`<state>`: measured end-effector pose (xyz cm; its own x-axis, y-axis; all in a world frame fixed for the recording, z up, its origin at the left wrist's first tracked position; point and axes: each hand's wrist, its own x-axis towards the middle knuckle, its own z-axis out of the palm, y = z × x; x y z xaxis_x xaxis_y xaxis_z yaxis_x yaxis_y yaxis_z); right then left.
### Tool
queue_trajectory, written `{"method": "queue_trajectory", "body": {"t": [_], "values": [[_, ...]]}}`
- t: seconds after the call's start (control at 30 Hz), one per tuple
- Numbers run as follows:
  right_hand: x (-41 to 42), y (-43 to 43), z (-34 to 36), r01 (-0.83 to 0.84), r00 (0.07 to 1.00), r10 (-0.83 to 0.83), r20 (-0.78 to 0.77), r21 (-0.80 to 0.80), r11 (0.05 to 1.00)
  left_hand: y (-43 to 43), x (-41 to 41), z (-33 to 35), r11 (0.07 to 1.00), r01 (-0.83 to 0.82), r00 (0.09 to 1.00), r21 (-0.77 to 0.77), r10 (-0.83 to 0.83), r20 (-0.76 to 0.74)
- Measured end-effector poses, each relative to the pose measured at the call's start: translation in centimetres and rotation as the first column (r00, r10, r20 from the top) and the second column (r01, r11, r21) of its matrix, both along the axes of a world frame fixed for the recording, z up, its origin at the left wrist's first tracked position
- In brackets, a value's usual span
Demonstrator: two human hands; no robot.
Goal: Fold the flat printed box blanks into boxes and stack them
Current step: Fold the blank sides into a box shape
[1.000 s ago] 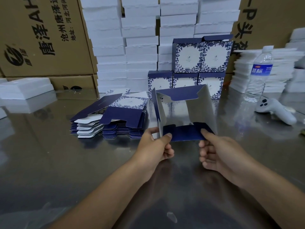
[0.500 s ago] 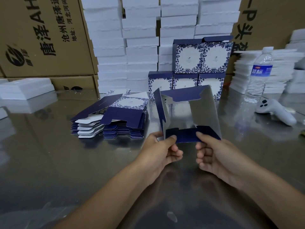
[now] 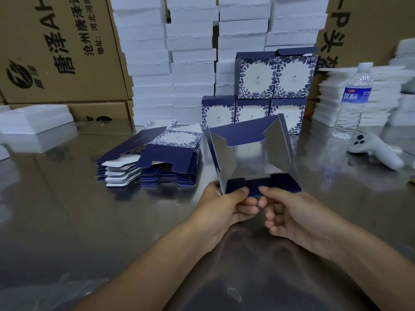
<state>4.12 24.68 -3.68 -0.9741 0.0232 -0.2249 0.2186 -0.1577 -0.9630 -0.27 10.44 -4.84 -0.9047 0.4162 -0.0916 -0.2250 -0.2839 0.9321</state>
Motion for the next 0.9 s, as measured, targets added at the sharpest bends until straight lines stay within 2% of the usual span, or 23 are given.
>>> {"method": "queue_trajectory", "body": {"t": [0.27,0.63,0.9], "values": [[0.1,0.1,0.1,-0.001,1.0,0.002,0.017,-0.053,0.999,0.1,0.3,-0.2,0.999,0.033,0.998,0.015,-0.032,-0.045],[-0.3,-0.2,0.2,0.016,0.996,0.0,0.091,-0.171,0.985,-0.6,-0.8,0.4,0.996,-0.077,0.997,-0.034,0.077,-0.002],[0.0,-0.2,0.6,0.038,0.993,-0.02,0.116,-0.157,0.987,-0.7,-0.7,0.4,0.993,-0.095,0.995,-0.076,0.095,0.002]]}}
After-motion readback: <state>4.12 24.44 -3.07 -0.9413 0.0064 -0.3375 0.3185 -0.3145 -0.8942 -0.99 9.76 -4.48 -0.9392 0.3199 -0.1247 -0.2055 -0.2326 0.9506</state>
